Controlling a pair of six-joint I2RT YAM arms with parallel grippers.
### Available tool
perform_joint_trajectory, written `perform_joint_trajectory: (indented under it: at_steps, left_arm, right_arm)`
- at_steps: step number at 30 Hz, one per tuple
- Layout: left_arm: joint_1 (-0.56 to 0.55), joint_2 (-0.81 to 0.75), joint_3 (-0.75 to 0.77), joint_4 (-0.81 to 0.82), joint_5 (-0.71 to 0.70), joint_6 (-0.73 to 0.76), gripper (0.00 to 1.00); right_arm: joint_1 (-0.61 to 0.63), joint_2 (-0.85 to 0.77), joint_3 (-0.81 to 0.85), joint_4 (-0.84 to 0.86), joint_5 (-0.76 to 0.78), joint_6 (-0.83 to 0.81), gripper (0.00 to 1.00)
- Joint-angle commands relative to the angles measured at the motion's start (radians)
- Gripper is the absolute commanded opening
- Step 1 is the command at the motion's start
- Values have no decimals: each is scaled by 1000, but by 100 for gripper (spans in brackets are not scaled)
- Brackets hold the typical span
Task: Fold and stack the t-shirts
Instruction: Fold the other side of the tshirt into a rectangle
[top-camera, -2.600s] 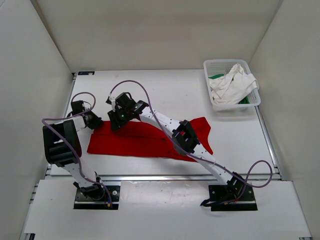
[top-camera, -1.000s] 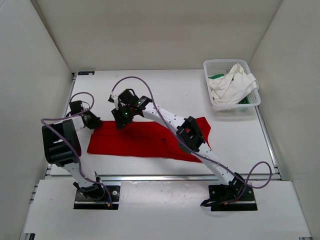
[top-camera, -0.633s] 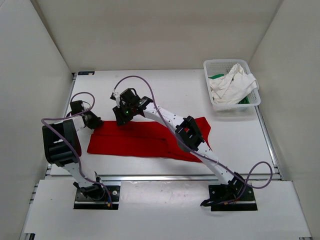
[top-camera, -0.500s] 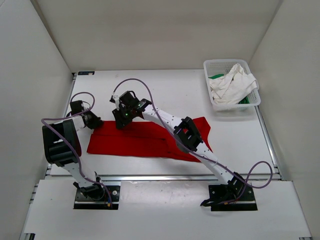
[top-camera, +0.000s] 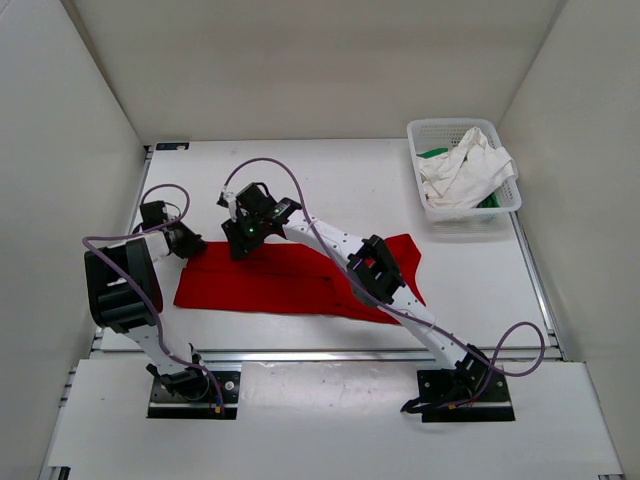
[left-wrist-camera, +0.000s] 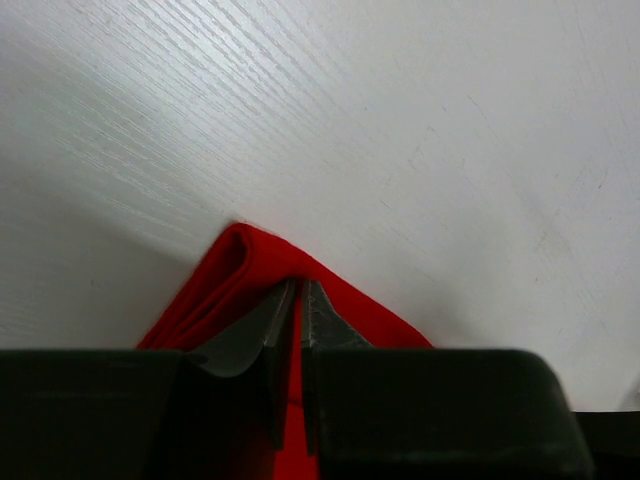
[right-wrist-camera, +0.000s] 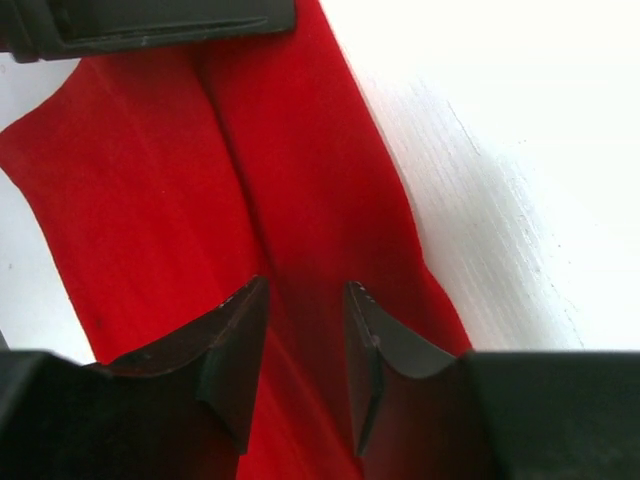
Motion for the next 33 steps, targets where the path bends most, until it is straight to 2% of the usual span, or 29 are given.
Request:
perform_joint_trajectory:
  at_steps: [1, 11, 18, 20, 25, 29, 31, 33]
  left_arm:
    - [15, 9, 26, -14, -15, 20, 19]
    - [1, -8, 20, -3, -12, 7, 19]
    - [13, -5, 27, -7, -1, 7, 19]
    - [13, -4, 24, -7, -9, 7, 19]
    - [12, -5, 21, -7, 2, 7, 19]
    - [7, -2, 23, 0, -4, 0, 18]
    - [9, -2, 23, 3, 11, -1, 19]
    - [7, -10, 23, -6, 3, -1, 19]
  right_arm:
    - [6, -68, 51, 5, 19, -7, 35]
    - [6, 12, 39, 49, -42, 30, 37]
    - [11, 3, 28, 29, -90, 20, 33]
    - [12, 6, 26, 22, -104, 24, 28]
    - [18, 10, 23, 13, -88, 18, 33]
    - [14, 10, 23, 11, -108, 18, 23]
    - [21, 9, 26, 16, -96, 18, 21]
    - [15, 4, 22, 16, -120, 23, 12]
